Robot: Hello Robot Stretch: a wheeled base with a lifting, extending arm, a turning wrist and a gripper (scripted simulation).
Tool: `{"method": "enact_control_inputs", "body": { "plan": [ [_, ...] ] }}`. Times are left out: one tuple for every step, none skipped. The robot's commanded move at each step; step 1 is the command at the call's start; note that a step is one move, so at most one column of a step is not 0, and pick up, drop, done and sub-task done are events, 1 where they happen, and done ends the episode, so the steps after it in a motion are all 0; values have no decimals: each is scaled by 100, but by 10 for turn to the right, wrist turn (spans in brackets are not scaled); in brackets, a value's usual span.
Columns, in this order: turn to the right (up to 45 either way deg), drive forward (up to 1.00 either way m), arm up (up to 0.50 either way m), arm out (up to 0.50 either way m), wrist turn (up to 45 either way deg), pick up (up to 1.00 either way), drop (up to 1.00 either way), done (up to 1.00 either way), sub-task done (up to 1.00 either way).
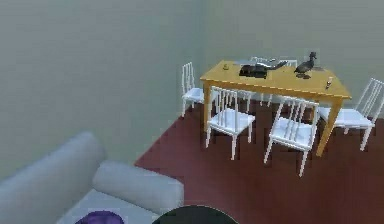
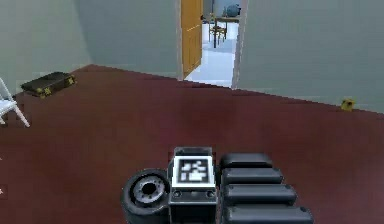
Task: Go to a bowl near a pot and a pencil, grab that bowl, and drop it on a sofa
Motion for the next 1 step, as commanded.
{"method": "enact_control_inputs", "body": {
  "plan": [
    [-450,0,0,0,0,0,0,0,0]
  ]
}}
